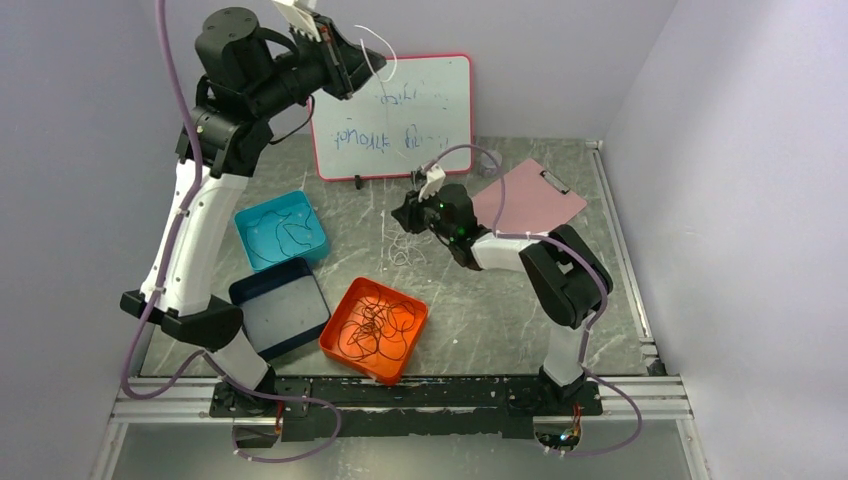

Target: Untangle the cables

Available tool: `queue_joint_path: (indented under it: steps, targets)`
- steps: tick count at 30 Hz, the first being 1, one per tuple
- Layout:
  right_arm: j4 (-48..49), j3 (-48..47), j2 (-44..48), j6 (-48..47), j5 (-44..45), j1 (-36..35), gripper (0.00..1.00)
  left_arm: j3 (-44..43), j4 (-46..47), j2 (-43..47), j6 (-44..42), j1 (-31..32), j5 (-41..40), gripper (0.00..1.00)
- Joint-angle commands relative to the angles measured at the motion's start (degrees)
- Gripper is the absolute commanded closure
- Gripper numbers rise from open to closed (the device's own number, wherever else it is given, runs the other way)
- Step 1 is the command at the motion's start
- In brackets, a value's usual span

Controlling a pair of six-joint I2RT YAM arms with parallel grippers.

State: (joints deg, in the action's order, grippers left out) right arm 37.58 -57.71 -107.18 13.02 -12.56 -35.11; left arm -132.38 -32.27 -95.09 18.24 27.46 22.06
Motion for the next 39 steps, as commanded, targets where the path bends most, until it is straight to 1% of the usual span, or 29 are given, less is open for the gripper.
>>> queue_joint_path:
  steps: [1,5,9,18,23,26,30,33,35,39]
  targets:
    - [0.5,4.9,-0.7,2.1,5.0,-0.1,0.71,-1.0,6.1,3.1,0.4,-1.5,-1.5,0.93]
    - [1.2,10.1,-0.1,3.1,9.0,-0.2,0.70,-1.0,11.8,5.3,-0.9,-2.4,-5.5,0.93]
    - [1.7,13.7,0.5,3.5,10.2,-0.1,0.67,-1.2,15.9,6.8,-2.3,-2.8,-8.4,0.93]
    - [3.7,19.0,1.3,4.6,10.7,-0.1,0.58,-3.4,19.4,6.8,-5.2,-3.0,-11.7,0.93]
    - [4.0,21.3,2.7,4.8,10.8,-0.1,0.51,-3.5,20.8,7.3,-7.5,-3.1,-13.5,0.93]
    - [4.3,22.9,3.2,4.7,10.5,0.0,0.49,-4.3,22.0,7.3,-9.0,-3.1,-14.8,0.93]
    - [4.7,25.3,4.5,5.3,10.2,-0.1,0.48,-6.9,24.7,6.5,-11.6,-3.2,-16.8,0.93]
    - [5.0,27.3,6.0,6.1,9.9,-0.1,0.48,-5.5,28.4,6.9,-13.2,-3.1,-18.2,0.93]
    - [4.8,28.5,8.1,6.2,9.6,0.0,0.48,-5.3,29.2,6.7,-13.4,-3.1,-18.1,0.93]
    - [2.3,29.5,14.4,4.4,10.2,-0.1,0.43,-2.7,29.7,7.1,-12.4,-3.1,-16.6,0.93]
